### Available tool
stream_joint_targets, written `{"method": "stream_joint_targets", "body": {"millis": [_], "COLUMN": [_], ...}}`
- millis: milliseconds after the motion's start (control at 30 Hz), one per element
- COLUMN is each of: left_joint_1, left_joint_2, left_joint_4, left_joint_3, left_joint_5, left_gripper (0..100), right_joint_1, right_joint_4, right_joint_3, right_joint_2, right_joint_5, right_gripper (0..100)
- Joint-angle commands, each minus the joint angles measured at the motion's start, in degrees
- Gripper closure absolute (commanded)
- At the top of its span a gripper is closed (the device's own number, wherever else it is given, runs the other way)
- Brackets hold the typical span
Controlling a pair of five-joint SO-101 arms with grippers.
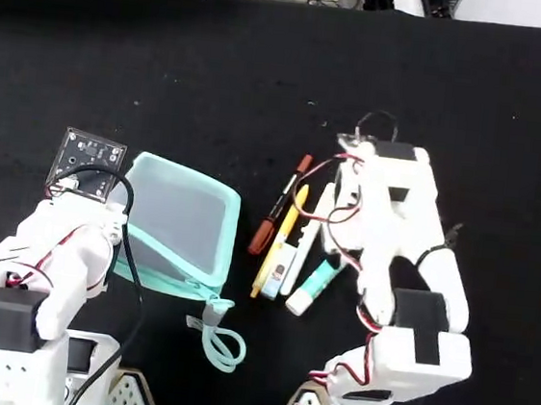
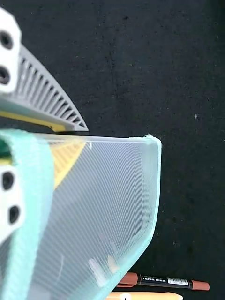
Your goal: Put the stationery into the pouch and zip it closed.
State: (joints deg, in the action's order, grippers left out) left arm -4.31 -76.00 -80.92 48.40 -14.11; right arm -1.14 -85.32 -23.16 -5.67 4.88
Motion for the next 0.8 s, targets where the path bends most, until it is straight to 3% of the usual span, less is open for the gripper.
{"method": "stream_joint_targets", "body": {"millis": [0, 300, 767], "left_joint_1": [-0.5, -0.5, -0.5], "left_joint_2": [-0.4, -0.4, -0.9], "left_joint_4": [1.3, 1.3, 1.3], "left_joint_3": [-0.4, -0.4, -0.4], "left_joint_5": [0.4, 0.4, 0.4], "left_gripper": [97, 97, 97], "right_joint_1": [-4.0, -6.4, -6.2], "right_joint_4": [-0.4, 1.3, 1.6], "right_joint_3": [2.4, 2.4, 12.9], "right_joint_2": [0.0, -1.9, -20.3], "right_joint_5": [-0.4, -2.4, -2.0], "right_gripper": [76.9, 76.9, 82.1]}}
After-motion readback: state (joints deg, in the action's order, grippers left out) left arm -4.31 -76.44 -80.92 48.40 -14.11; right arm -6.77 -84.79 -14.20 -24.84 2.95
